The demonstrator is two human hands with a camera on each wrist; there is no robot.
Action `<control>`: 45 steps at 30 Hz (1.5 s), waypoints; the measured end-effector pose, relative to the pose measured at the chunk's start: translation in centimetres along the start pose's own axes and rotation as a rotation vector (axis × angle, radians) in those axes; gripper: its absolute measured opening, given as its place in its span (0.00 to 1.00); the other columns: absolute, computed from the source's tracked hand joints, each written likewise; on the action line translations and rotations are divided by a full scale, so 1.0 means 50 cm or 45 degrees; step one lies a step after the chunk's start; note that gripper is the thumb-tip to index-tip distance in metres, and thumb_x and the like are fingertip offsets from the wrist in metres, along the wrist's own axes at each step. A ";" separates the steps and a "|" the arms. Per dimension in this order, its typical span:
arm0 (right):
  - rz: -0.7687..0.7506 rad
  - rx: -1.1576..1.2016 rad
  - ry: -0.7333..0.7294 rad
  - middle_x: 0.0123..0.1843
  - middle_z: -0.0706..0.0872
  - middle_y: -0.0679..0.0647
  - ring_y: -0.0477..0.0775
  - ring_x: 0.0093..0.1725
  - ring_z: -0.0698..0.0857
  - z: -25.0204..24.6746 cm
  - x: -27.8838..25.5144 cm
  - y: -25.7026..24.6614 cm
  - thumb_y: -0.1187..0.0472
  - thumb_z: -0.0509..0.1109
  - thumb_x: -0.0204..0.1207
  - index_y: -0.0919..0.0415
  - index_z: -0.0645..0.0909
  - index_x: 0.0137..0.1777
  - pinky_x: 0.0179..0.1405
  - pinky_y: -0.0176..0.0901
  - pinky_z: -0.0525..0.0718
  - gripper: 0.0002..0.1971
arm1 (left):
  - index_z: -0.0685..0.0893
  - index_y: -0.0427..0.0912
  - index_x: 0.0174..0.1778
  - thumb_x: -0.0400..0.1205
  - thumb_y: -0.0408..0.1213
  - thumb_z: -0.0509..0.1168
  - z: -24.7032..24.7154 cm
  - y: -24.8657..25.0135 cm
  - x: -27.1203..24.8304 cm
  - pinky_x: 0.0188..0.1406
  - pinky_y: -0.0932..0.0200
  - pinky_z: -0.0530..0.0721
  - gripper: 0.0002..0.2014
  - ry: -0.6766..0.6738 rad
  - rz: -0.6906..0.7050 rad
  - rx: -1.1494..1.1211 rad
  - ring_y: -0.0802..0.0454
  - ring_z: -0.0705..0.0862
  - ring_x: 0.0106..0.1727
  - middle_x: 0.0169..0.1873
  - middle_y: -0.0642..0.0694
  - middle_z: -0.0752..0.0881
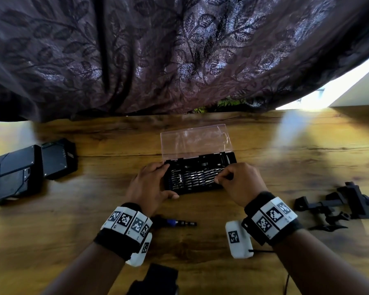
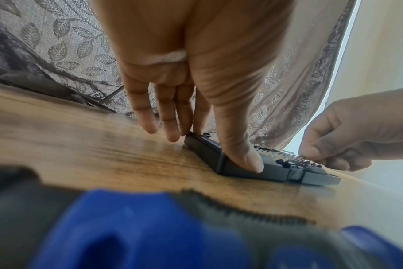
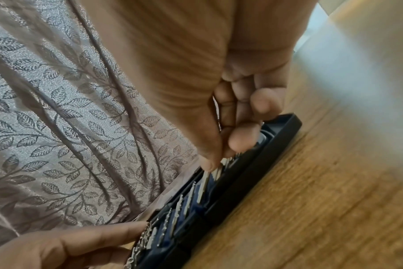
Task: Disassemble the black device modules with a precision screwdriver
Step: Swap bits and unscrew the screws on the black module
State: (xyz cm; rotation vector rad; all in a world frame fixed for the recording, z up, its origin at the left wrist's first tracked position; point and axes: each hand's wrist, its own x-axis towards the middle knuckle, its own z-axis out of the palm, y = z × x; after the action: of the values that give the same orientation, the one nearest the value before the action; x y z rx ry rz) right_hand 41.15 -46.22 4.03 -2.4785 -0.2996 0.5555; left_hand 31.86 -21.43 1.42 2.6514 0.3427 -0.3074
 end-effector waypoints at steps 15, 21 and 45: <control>0.030 0.084 0.105 0.42 0.86 0.34 0.31 0.41 0.82 0.029 -0.039 -0.004 0.55 0.74 0.82 0.48 0.92 0.54 0.36 0.18 0.72 0.06 | 0.67 0.50 0.87 0.72 0.60 0.78 -0.004 0.003 -0.003 0.81 0.44 0.71 0.48 -0.003 0.015 -0.031 0.51 0.67 0.83 0.83 0.52 0.70; 0.072 0.095 0.179 0.39 0.88 0.36 0.37 0.40 0.84 0.028 -0.033 -0.008 0.56 0.77 0.78 0.47 0.90 0.44 0.38 0.29 0.79 0.03 | 0.65 0.50 0.87 0.73 0.61 0.77 -0.005 0.004 -0.003 0.80 0.44 0.72 0.48 -0.023 0.010 -0.015 0.51 0.66 0.83 0.83 0.52 0.69; -0.123 -0.085 0.086 0.43 0.88 0.49 0.51 0.41 0.84 0.055 -0.060 -0.012 0.63 0.66 0.84 0.59 0.88 0.44 0.34 0.28 0.74 0.10 | 0.69 0.47 0.85 0.70 0.61 0.79 -0.004 0.006 0.001 0.77 0.45 0.76 0.49 -0.023 0.018 -0.001 0.51 0.71 0.79 0.79 0.51 0.74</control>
State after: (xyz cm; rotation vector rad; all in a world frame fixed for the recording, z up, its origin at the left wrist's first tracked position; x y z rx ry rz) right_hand 37.22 -45.39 3.29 -2.5250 -0.4149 0.4274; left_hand 32.03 -21.61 1.72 2.6472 0.3178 -0.3266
